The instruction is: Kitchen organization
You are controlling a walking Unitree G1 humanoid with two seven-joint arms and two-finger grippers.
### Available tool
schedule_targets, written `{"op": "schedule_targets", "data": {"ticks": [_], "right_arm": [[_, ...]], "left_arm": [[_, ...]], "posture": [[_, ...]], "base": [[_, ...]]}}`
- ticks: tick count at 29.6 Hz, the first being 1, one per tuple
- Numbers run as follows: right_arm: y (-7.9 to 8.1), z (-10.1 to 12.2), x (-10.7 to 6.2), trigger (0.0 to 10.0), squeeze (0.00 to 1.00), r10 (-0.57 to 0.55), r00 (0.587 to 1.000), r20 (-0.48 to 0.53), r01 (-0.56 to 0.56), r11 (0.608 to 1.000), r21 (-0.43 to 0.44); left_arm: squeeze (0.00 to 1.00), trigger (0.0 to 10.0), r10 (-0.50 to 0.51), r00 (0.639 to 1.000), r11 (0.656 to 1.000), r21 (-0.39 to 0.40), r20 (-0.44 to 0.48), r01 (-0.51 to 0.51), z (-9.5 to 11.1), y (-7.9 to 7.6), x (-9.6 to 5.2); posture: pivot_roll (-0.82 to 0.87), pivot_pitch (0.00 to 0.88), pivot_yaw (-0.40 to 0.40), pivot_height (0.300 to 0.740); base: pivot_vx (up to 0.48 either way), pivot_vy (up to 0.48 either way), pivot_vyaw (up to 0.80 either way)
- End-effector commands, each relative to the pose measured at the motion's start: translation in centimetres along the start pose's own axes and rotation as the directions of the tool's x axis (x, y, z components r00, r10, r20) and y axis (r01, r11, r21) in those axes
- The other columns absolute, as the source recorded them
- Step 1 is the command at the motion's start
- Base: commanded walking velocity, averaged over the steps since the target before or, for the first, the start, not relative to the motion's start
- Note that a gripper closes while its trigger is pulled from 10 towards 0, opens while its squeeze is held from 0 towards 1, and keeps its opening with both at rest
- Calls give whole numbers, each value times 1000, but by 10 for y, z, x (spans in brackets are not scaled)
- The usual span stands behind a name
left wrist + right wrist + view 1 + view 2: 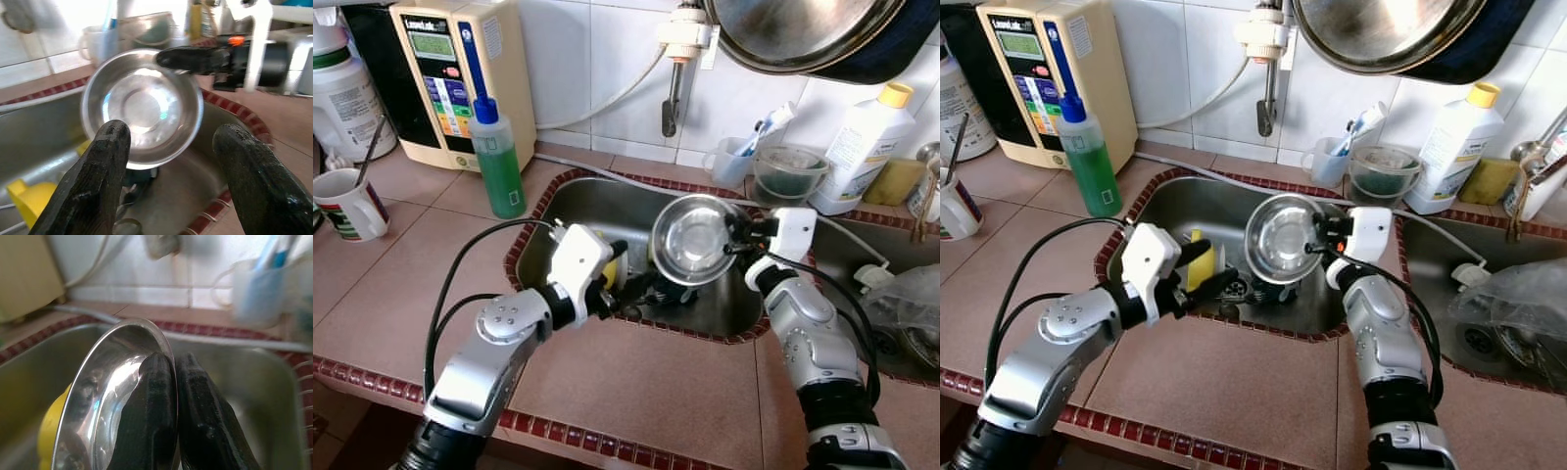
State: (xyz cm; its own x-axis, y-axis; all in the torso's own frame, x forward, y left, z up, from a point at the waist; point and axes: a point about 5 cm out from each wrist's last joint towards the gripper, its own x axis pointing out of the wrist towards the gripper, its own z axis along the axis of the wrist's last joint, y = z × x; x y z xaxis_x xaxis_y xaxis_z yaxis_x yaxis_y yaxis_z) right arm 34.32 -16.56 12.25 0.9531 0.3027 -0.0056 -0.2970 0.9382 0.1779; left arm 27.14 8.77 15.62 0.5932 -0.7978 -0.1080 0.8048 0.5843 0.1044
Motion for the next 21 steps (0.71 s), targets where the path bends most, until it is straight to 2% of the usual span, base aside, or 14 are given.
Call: {"op": "schedule_targets", "data": {"ticks": [1, 3, 4, 5, 14, 18, 21], "right_arm": [[0, -1, 1, 10000, 0, 20, 1000, -21, -20, 1000, 3], [3, -5, 2, 10000, 0, 48, 998, -35, -47, 999, 13], [4, -6, 2, 10000, 788, 50, 998, -33, -50, 999, 19], [3, -6, 2, 10000, 1000, 47, 998, -32, -46, 999, 24], [3, -6, 3, 10000, 1000, 52, 999, -16, -51, 998, 45], [5, -2, 3, 10000, 1000, 53, 998, 18, -54, 997, 49], [5, 0, 3, 10000, 1000, 46, 998, 31, -48, 998, 50]], "left_arm": [[0, 10000, -28, 1000, 999, 17, -4, 29, 3, -5, 1], [0, 10000, -29, 1000, 999, 19, -10, 29, 2, -6, 0], [0, 10000, -28, 1000, 999, 20, -11, 29, 2, -6, 0], [0, 10000, -28, 1000, 999, 21, -12, 28, 2, -6, 0], [0, 10000, -18, 1000, 999, 47, -14, 18, 2, -5, -1], [0, 10000, 12, 1000, 996, 86, 11, -13, 3, -3, 1], [0, 10000, 36, 999, 996, 75, 19, -37, 2, 0, 1]], "posture": [[72, 0, -29, 740], [74, 0, -30, 740], [74, 0, -30, 740], [74, 0, -30, 740], [77, 0, -29, 740], [76, 0, -30, 740], [76, 0, -30, 740]], "base": [[0, 0, 0], [0, 0, 0], [0, 0, 0], [0, 0, 0], [0, 0, 0], [0, 0, 0], [0, 0, 0]]}}
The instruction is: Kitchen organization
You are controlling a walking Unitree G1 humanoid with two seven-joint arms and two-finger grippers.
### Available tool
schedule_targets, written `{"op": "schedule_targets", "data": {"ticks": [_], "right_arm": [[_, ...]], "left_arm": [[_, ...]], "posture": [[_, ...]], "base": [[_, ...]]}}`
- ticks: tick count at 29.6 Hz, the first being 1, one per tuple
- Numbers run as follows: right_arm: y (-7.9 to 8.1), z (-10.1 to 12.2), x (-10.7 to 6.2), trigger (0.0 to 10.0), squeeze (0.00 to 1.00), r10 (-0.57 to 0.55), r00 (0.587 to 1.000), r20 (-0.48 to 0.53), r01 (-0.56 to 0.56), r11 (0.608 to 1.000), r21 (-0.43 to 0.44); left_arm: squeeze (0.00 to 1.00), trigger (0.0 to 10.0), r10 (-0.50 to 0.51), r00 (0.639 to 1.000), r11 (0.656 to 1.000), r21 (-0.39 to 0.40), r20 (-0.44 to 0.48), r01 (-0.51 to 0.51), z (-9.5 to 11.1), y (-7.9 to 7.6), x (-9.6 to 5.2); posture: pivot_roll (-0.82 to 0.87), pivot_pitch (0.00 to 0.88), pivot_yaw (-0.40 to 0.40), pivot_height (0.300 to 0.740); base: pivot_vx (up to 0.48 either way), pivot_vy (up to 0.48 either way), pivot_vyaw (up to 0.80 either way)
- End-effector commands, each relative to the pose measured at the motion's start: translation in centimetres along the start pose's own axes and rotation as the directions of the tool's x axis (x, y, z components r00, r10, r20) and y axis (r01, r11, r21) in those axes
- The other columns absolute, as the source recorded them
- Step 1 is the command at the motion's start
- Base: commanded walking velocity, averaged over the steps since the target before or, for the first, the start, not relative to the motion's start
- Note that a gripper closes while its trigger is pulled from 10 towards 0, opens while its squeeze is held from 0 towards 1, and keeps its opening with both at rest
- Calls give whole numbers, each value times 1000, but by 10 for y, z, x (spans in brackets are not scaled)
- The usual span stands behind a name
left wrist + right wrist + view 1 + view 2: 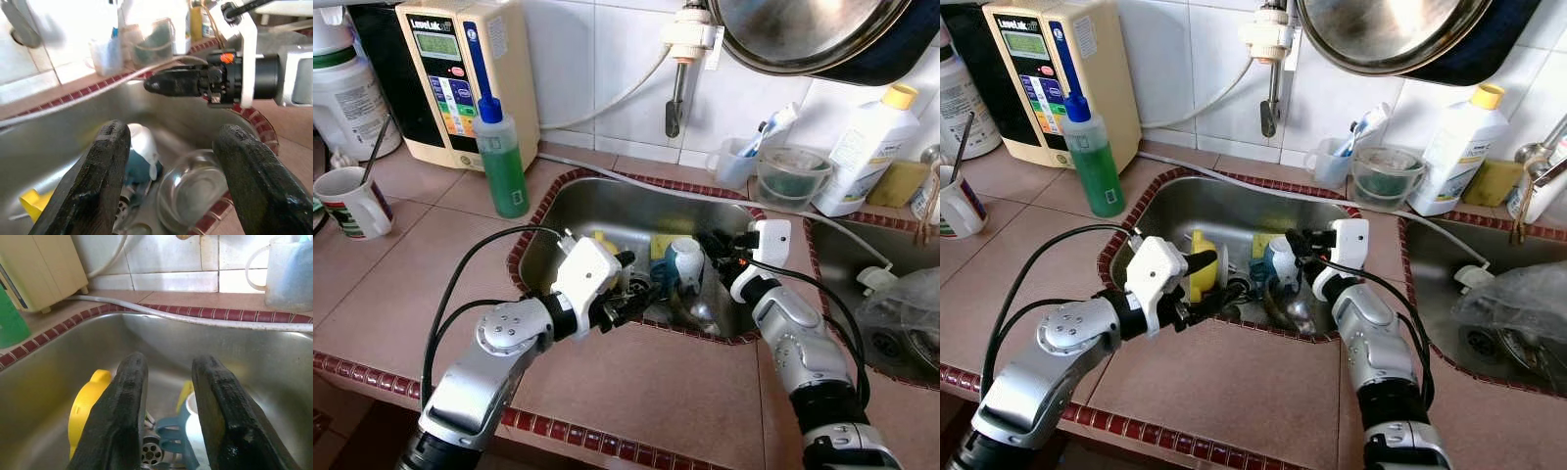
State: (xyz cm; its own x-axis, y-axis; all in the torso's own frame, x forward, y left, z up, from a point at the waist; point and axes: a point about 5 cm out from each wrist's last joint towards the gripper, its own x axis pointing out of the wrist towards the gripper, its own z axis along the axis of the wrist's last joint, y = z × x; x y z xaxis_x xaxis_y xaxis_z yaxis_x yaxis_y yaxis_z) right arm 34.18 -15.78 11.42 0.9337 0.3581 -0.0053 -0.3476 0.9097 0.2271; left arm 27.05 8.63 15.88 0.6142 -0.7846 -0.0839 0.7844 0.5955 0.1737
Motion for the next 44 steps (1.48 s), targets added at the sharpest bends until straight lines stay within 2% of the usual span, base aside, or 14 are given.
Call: {"op": "schedule_targets", "data": {"ticks": [1, 10, 16, 18, 20, 24, 27, 28, 30, 31, 36, 39, 44], "right_arm": [[-1, 11, 2, 10000, 1000, -14, 999, 51, 14, 1000, 1], [-2, 20, -1, 10000, 1000, -51, 992, 120, 53, 999, -13], [-1, 28, -8, 10000, 1000, -110, 973, 201, 129, 988, -85], [1, 31, -10, 10000, 1000, -123, 965, 230, 151, 983, -108], [6, 35, -15, 10000, 1000, -129, 950, 286, 171, 977, -127], [12, 41, -21, 10000, 1000, -134, 929, 346, 196, 969, -150], [15, 43, -23, 10000, 1000, -137, 920, 366, 208, 964, -164], [15, 42, -25, 10000, 941, -141, 917, 374, 220, 959, -177], [15, 42, -26, 10000, 941, -143, 915, 376, 225, 957, -184], [17, 38, -29, 10000, 0, -134, 916, 379, 230, 948, -219], [22, 32, -34, 10000, 0, -123, 919, 374, 231, 938, -259], [26, 21, -38, 10000, 0, -114, 932, 345, 218, 935, -279], [30, 16, -39, 10000, 0, -107, 937, 334, 208, 936, -284]], "left_arm": [[0, 10000, 23, 1000, 1000, 5, -2, -23, -1, 3, 1], [0, 10000, 160, 987, 986, -46, 28, -159, -1, 23, 2], [0, 10000, 316, 947, 946, -101, 54, -309, -2, 44, 1], [0, 10000, 365, 929, 925, -135, 59, -355, -5, 50, 0], [0, 10000, 440, 896, 890, -161, 64, -426, -10, 58, 0], [0, 10000, 496, 863, 858, -204, 95, -471, -9, 64, 0], [0, 10000, 520, 848, 845, -203, 101, -494, -9, 68, 1], [0, 10000, 532, 839, 840, -197, 113, -506, -9, 70, 3], [0, 10000, 534, 837, 839, -197, 116, -508, -9, 70, 3], [0, 10000, 550, 825, 827, -220, 130, -517, -11, 69, 2], [0, 10000, 567, 814, 810, -266, 126, -523, -20, 64, 0], [0, 10000, 588, 801, 799, -232, 112, -554, -25, 59, -5], [0, 10000, 619, 776, 779, -217, 115, -589, -26, 60, -10]], "posture": [[74, 0, -30, 740], [69, 0, -33, 740], [65, 0, -47, 740], [65, 0, -48, 740], [64, 0, -57, 740], [66, 0, -69, 740], [66, 0, -69, 740], [66, 0, -69, 740], [66, 0, -69, 740], [56, 0, -58, 740], [46, 0, -46, 740], [47, 0, -42, 740], [53, 0, -48, 740]], "base": [[0, 0, 0], [0, 0, 0], [0, 0, 0], [0, 0, 0], [0, 0, 0], [0, 0, 0], [0, 0, 0], [0, 0, 0], [0, 0, 0], [0, 0, 0], [0, 0, 0], [0, 0, 0], [0, 0, 0]]}}
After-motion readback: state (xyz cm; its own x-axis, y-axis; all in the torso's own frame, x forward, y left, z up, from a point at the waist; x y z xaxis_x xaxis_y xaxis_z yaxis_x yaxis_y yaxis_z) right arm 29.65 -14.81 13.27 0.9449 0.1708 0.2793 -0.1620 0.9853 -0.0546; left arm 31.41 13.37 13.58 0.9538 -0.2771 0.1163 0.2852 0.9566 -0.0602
